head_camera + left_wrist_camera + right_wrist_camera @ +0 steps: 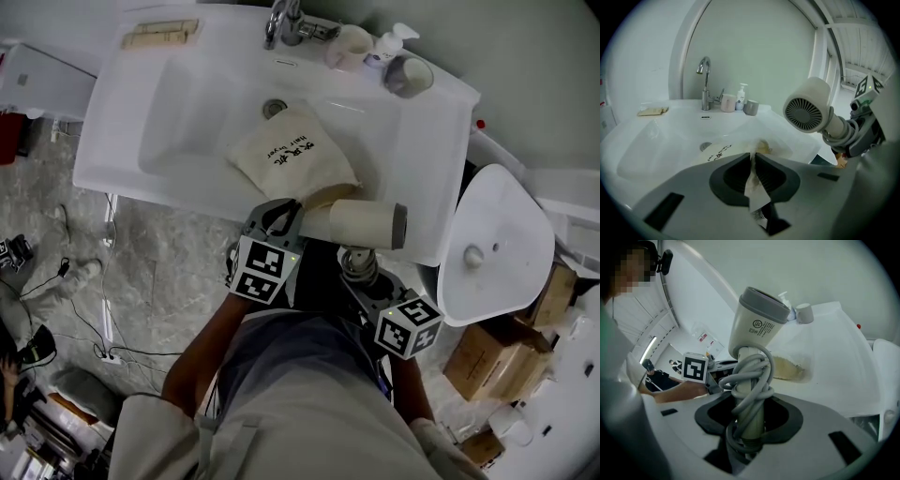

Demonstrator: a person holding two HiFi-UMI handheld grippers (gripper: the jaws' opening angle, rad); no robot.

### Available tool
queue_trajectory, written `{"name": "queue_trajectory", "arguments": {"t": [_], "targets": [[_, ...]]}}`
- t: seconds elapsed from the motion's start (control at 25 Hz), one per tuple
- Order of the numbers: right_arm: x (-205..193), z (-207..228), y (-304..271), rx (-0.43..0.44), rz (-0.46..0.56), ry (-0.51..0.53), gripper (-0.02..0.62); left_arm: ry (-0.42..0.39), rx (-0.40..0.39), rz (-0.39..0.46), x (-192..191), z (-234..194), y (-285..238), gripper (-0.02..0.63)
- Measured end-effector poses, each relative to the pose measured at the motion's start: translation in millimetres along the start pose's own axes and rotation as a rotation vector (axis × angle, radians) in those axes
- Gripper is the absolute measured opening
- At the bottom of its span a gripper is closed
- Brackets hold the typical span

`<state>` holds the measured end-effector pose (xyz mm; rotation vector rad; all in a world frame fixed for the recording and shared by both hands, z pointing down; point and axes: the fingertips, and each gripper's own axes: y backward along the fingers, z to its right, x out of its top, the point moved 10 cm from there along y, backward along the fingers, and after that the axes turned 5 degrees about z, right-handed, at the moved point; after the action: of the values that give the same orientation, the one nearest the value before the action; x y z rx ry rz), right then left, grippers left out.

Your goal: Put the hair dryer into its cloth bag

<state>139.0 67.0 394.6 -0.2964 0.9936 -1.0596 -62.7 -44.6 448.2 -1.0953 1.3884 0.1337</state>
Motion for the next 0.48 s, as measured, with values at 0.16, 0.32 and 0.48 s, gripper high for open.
{"name": "queue_trajectory", "arguments": {"t": [0.16, 0.32, 0.48], "targets": [[-7.8, 4.0, -10.1, 0.02, -0.041, -0.019, 0.172, 0.012, 0.006, 0.014, 2.3, -2.4, 1.5, 0.034], [-18.9, 8.8, -19.5, 0.066, -0.097, -0.079, 0.17, 0.024, 0.013, 0.026, 2.4, -3.7, 4.8, 0.029], [-22.1, 14.1, -27.0, 0.096, -0.15, -0.131, 0.17, 0.028, 0.007, 0.036, 4.0, -4.1, 7.2, 0.029]]}}
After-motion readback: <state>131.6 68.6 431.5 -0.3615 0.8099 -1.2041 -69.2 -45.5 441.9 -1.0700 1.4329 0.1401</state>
